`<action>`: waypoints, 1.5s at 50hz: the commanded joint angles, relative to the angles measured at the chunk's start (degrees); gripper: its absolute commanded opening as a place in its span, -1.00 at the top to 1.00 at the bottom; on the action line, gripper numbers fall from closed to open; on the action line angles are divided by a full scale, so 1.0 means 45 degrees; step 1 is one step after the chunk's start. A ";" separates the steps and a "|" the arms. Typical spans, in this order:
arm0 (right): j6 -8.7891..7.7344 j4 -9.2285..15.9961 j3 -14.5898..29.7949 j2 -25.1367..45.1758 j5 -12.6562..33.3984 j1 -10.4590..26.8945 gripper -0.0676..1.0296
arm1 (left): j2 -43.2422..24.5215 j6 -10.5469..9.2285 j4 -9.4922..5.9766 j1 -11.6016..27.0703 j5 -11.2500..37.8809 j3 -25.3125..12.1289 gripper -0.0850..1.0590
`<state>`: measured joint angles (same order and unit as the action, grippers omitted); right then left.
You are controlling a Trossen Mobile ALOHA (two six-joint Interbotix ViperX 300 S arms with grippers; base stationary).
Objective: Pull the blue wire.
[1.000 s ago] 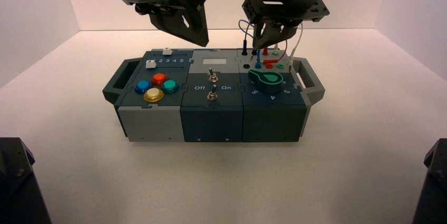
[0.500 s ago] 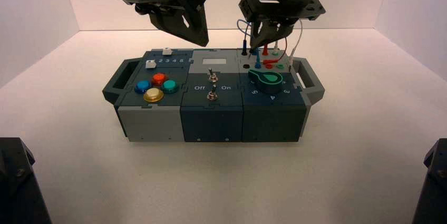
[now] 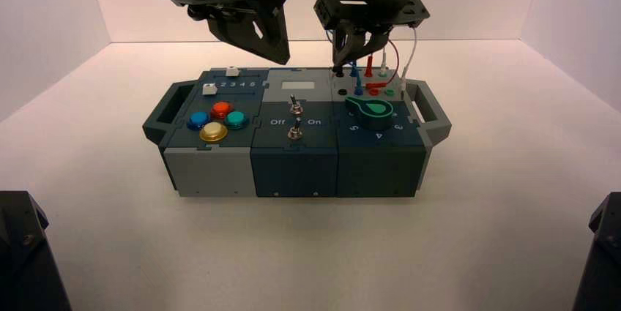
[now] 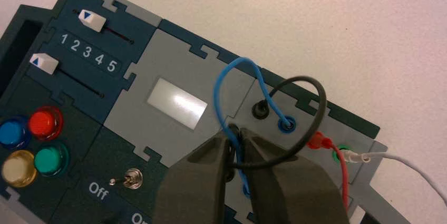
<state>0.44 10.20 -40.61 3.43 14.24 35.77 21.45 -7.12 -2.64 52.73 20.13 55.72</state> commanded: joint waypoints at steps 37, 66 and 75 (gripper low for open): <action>0.0098 0.0039 -0.1230 -0.2090 0.1328 0.0117 0.39 | 0.0234 0.0059 0.0039 0.0039 -0.0098 -0.0391 0.91; 0.0059 -0.0352 -0.0391 -0.0313 0.1289 0.0020 0.27 | 0.0449 0.0098 0.0039 0.0039 -0.0098 -0.0469 0.91; 0.0059 -0.0605 -0.0254 -0.0137 0.1309 -0.0117 0.34 | 0.0449 0.0078 0.0039 0.0059 -0.0098 -0.0586 0.91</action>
<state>0.79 8.09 -43.59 2.81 20.57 35.86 22.68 -6.86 -2.55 52.73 20.13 54.93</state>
